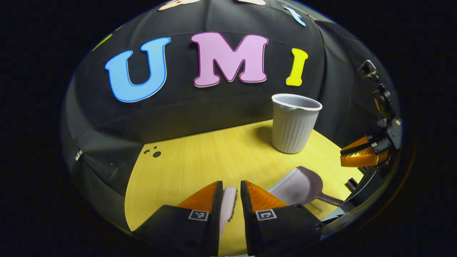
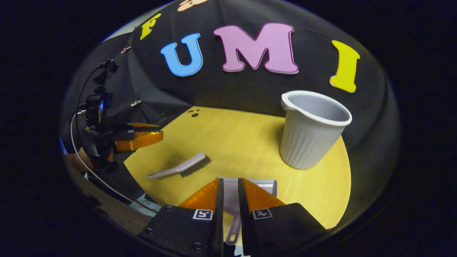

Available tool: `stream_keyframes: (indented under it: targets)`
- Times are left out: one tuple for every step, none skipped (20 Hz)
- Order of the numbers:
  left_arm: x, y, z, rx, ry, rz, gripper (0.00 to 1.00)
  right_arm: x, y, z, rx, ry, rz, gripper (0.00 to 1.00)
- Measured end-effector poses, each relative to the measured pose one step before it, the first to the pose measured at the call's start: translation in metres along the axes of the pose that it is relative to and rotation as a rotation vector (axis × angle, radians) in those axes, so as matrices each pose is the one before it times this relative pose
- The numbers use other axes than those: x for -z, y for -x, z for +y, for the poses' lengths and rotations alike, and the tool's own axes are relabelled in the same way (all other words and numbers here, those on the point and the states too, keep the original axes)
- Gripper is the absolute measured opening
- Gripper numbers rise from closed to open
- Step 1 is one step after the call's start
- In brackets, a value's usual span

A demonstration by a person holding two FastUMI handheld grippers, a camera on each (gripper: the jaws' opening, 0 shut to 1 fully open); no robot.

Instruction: Pick up the small broom and dustpan from the desktop, sweep the trash into the dustpan with the broom, and then empty the trash into the garbage bin.

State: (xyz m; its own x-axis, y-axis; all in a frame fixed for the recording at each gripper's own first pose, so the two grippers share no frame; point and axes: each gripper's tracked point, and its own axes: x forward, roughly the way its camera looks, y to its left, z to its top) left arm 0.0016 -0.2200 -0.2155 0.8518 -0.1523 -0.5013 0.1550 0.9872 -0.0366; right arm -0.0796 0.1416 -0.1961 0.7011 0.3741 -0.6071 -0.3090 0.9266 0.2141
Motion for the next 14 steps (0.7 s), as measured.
stream_keyframes:
  targets:
    - [-0.00697, 0.00265, -0.00456, 0.01333, -0.00081, -0.01707, 0.33, -0.00948, 0.00499, -0.00242, 0.00649, 0.02604, -0.03354, 0.25]
    - [-0.00483, 0.00039, -0.00504, 0.01732, 0.00123, -0.01898, 0.26, -0.00948, 0.00276, -0.00442, 0.00964, 0.02350, -0.02677, 0.25]
    - [-0.00487, 0.00098, -0.00534, 0.01619, 0.00496, -0.01257, 0.31, -0.00631, 0.00182, -0.00209, 0.01003, 0.01692, -0.01918, 0.25]
    - [-0.00125, 0.00087, -0.00438, 0.01319, 0.00618, -0.00634, 0.29, -0.00355, 0.00190, -0.00113, 0.00087, 0.00675, -0.01386, 0.25]
    - [-0.00172, 0.00083, -0.00333, 0.00796, 0.00334, -0.00299, 0.22, -0.00225, 0.00109, 0.00018, -0.00028, 0.00117, -0.00561, 0.25]
    - [-0.00236, -0.00013, -0.00153, 0.00429, -0.00359, -0.00420, 0.18, -0.00076, 0.00235, -0.00021, 0.00152, -0.00064, -0.00277, 0.17]
    - [-0.00316, -0.00086, -0.00192, -0.00118, -0.00899, -0.00330, 0.12, -0.00086, 0.00167, -0.00449, 0.01683, 0.00045, -0.00354, 0.25]
    - [-0.00131, -0.00126, -0.00303, 0.00135, -0.01001, -0.00343, 0.09, -0.00222, -0.00256, -0.00026, -0.00331, -0.00659, -0.00210, 0.17]
    - [-0.00236, -0.00001, -0.00252, 0.00439, -0.00842, -0.00465, 0.05, -0.00143, 0.00053, -0.00087, 0.00431, -0.00491, -0.00759, 0.12]
    - [-0.00257, -0.00060, -0.00254, 0.00550, -0.00485, -0.00636, 0.05, -0.00188, 0.00280, 0.00076, -0.00496, -0.00907, -0.00628, 0.10]
    - [-0.00188, -0.00066, -0.00309, 0.00672, -0.00013, -0.00388, 0.05, -0.00225, 0.00066, -0.00116, -0.00286, -0.01023, -0.00774, 0.10]
    - [-0.00019, -0.00082, -0.00079, -0.00046, 0.00173, -0.00129, 0.05, -0.00095, 0.00092, -0.00221, 0.00120, -0.00643, -0.00493, 0.10]
    - [-0.00082, -0.00088, -0.00074, -0.00085, 0.00320, 0.00097, 0.05, 0.00110, 0.00029, -0.00059, 0.00442, -0.00086, 0.00320, 0.10]
    - [0.00119, -0.00076, -0.00064, -0.00178, 0.00322, 0.00174, 0.06, 0.00108, -0.00044, -0.00118, 0.00843, 0.00365, 0.00066, 0.10]
